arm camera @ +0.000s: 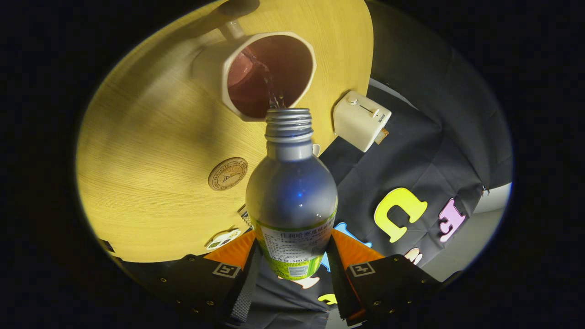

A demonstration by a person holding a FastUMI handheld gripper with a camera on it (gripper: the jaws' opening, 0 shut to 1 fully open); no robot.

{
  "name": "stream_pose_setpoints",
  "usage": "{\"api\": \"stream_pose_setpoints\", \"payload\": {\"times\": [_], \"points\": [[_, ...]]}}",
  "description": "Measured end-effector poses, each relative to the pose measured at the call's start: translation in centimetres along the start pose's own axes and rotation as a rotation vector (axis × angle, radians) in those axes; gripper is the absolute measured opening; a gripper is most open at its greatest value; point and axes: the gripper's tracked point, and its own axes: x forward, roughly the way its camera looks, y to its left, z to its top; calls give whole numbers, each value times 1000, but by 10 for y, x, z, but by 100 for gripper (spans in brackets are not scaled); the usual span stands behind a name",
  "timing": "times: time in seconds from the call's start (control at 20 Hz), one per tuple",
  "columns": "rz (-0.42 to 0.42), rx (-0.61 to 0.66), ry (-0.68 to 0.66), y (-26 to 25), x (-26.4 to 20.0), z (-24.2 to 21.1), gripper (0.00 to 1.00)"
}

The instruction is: Take the bottle from table, then pour the juice into the cup, finally place the bottle on the coaster

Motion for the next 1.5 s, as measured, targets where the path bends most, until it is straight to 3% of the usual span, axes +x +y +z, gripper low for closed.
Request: {"api": "stream_pose_setpoints", "payload": {"times": [0.4, 0.95, 1.5], "points": [[-9, -42, 1, -2, -1, 0, 71], [-8, 32, -30, 0, -7, 8, 71], [115, 450, -126, 50, -14, 24, 72]]}}
